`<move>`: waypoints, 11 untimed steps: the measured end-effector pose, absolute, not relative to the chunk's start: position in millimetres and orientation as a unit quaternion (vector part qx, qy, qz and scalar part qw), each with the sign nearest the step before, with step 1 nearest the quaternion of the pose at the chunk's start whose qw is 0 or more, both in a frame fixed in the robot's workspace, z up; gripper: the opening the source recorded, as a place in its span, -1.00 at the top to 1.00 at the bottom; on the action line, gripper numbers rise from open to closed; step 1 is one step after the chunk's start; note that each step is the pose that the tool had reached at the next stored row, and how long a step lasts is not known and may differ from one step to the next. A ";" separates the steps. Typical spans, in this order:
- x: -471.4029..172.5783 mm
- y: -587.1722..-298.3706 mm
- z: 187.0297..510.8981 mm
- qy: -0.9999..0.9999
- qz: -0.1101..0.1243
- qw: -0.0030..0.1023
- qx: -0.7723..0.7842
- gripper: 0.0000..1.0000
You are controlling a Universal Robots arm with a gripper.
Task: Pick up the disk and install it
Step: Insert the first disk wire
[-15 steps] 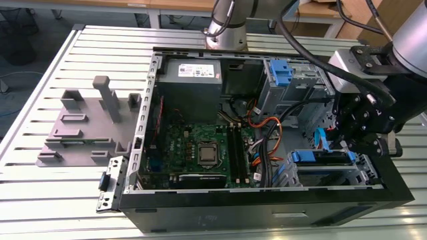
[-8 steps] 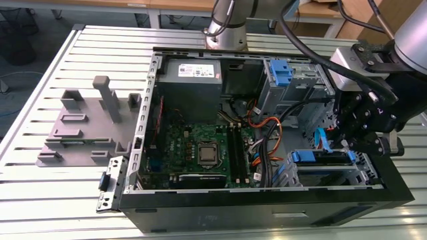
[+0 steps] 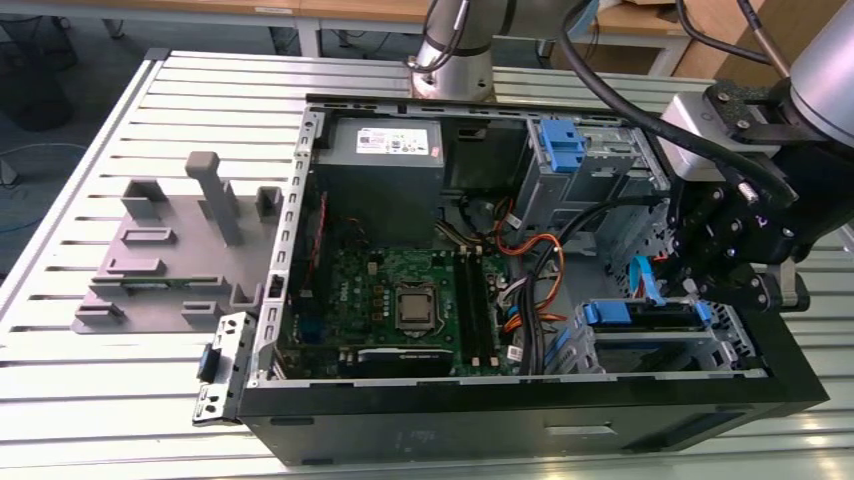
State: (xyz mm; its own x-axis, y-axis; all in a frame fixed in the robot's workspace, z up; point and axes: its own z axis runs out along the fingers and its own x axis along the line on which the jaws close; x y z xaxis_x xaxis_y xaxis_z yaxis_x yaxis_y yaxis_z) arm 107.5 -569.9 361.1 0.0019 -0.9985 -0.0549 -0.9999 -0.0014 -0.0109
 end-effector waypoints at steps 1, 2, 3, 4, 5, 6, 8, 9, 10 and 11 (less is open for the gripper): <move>107.8 -569.5 361.2 0.706 0.015 0.023 -0.707 0.54; 108.3 -569.0 361.1 0.706 0.016 0.023 -0.707 0.54; 108.8 -568.4 360.9 0.706 0.016 0.023 -0.707 0.54; 109.5 -567.8 360.9 0.706 0.016 0.023 -0.707 0.54; 110.4 -567.1 360.8 0.706 0.016 0.023 -0.707 0.54; 111.3 -566.1 360.8 0.706 0.016 0.023 -0.707 0.54; 112.5 -563.4 360.7 0.706 0.016 0.023 -0.707 0.54; 113.1 -561.9 360.6 0.706 0.016 0.023 -0.707 0.54; 113.8 -560.4 360.5 0.706 0.016 0.023 -0.707 0.54; 114.6 -558.8 360.5 0.706 0.016 0.023 -0.707 0.54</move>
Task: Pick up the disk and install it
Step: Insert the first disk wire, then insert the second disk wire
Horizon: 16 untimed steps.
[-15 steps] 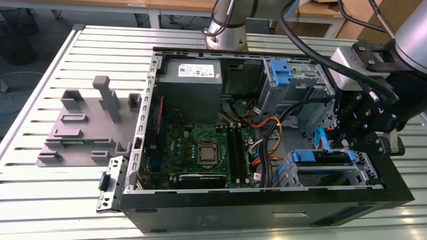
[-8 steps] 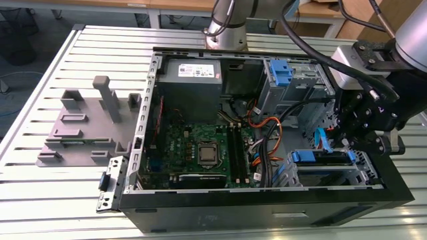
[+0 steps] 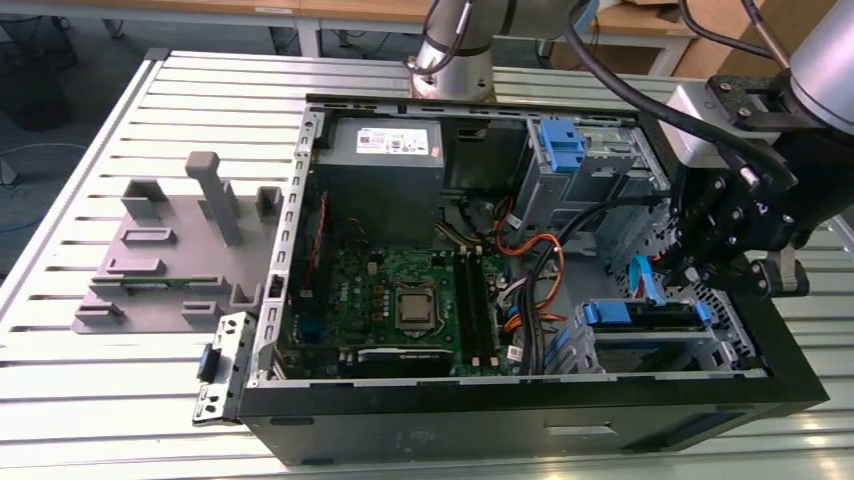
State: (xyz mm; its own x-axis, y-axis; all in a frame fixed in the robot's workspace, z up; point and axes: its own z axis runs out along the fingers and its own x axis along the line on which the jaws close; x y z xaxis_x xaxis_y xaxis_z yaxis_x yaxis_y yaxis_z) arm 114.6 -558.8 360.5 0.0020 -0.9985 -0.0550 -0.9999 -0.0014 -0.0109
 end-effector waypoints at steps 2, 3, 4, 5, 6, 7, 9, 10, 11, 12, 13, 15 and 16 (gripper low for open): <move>116.8 -556.1 360.3 0.706 0.016 0.023 -0.707 0.54; 118.3 -555.1 360.2 0.706 0.016 0.023 -0.707 0.54; 119.9 -554.4 360.1 0.706 0.016 0.023 -0.707 0.54; 121.6 -553.8 359.7 0.706 0.016 0.023 -0.707 0.54; 123.4 -553.4 359.6 0.706 0.016 0.023 -0.707 0.54; 124.9 -553.0 359.5 0.706 0.016 0.023 -0.707 0.54; 126.7 -552.7 359.6 0.706 0.015 0.023 -0.707 0.54; 126.8 -552.6 359.6 0.706 0.015 0.023 -0.707 0.54; 126.8 -552.6 359.6 0.706 0.015 0.023 -0.707 0.54; 127.0 -552.7 359.5 0.706 0.016 0.023 -0.707 0.54; 126.9 -552.7 359.5 0.706 0.015 0.023 -0.707 0.54; 126.9 -552.7 359.5 0.706 0.015 0.023 -0.707 0.54; 127.0 -552.7 359.5 0.706 0.015 0.023 -0.707 0.54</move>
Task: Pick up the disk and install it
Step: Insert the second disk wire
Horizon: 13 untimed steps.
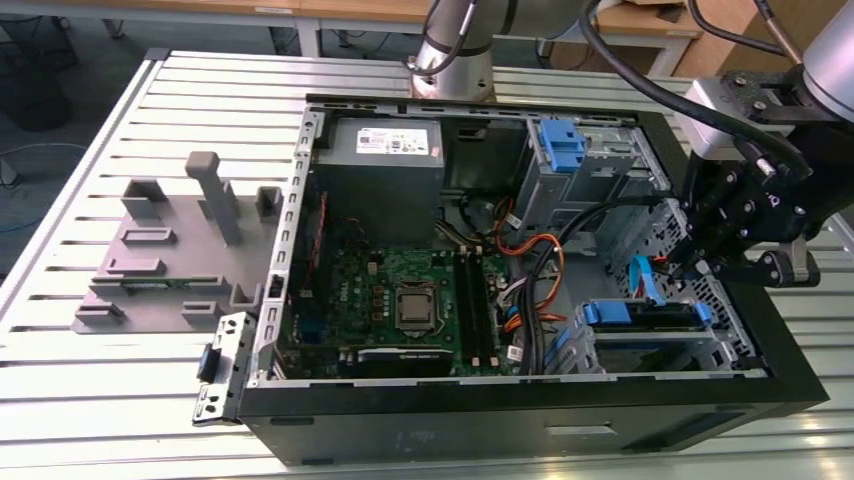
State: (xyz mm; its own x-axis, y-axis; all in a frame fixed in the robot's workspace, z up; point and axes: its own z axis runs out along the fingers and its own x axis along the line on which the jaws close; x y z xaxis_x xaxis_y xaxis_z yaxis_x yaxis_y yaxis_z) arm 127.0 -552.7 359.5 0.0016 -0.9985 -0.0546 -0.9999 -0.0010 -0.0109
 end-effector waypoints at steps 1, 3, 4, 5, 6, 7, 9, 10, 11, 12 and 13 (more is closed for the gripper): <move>127.0 -552.7 359.5 0.706 0.015 0.023 -0.707 0.54; 127.0 -552.7 359.5 0.706 0.015 0.023 -0.707 0.54; 127.0 -552.7 359.5 0.706 0.015 0.023 -0.707 0.54; 127.0 -552.7 359.5 0.706 0.015 0.023 -0.707 0.54; 127.4 -552.7 359.5 0.706 0.016 0.023 -0.707 0.54; 128.0 -552.6 359.4 0.706 0.016 0.023 -0.707 0.54; 130.5 -552.6 359.2 0.706 0.016 0.023 -0.707 0.54; 132.0 -552.5 358.9 0.706 0.016 0.023 -0.707 0.54; 133.5 -552.2 358.6 0.706 0.016 0.023 -0.707 0.54; 134.9 -551.9 358.3 0.706 0.015 0.023 -0.707 0.54; 136.2 -551.5 357.9 0.706 0.015 0.023 -0.707 0.54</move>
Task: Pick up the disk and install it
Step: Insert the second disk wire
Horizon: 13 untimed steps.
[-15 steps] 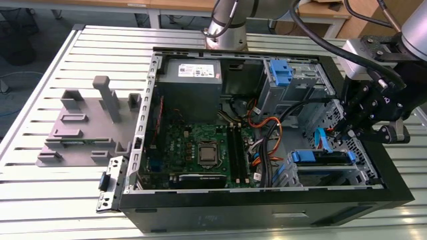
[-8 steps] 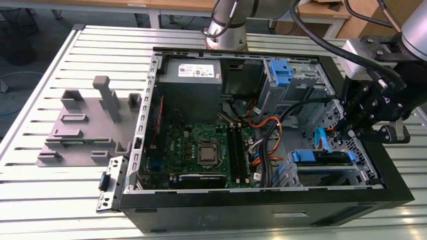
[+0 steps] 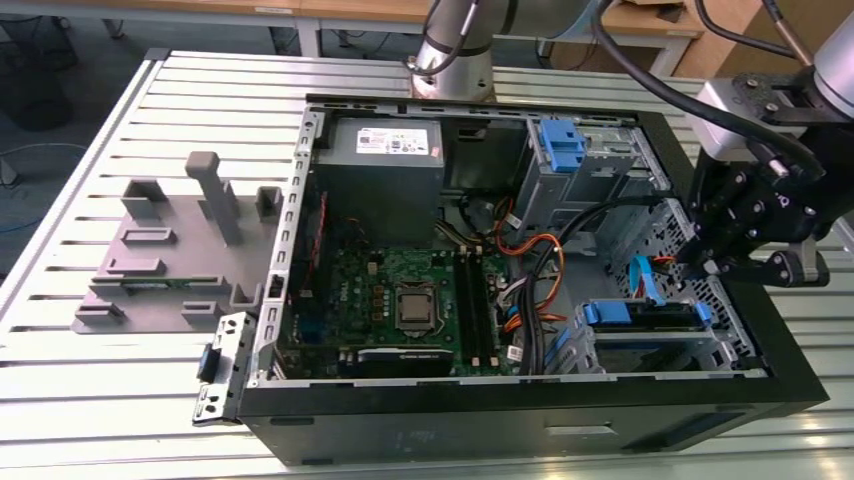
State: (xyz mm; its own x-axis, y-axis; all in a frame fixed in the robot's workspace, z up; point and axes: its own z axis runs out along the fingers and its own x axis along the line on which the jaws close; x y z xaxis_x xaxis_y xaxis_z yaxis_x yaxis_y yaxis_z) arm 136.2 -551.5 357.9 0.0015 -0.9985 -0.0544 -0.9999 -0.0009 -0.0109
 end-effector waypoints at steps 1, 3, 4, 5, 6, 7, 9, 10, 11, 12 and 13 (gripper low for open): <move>137.3 -551.0 357.3 0.706 0.015 0.023 -0.707 0.54; 139.4 -549.4 355.8 0.706 0.016 0.023 -0.707 0.54; 140.0 -548.1 355.1 0.706 0.015 0.023 -0.707 0.54; 140.3 -546.4 354.5 0.706 0.015 0.023 -0.707 0.54; 140.7 -545.2 354.1 0.706 0.015 0.023 -0.707 0.54; 141.2 -544.5 353.7 0.706 0.015 0.023 -0.707 0.54; 143.4 -544.2 353.2 0.706 0.015 0.023 -0.707 0.54; 145.1 -544.2 353.1 0.706 0.015 0.022 -0.707 0.54; 146.9 -544.1 353.0 0.706 0.015 0.022 -0.707 0.54; 148.7 -544.1 352.7 0.706 0.015 0.022 -0.707 0.54; 150.2 -544.1 352.2 0.707 0.015 0.021 -0.707 0.54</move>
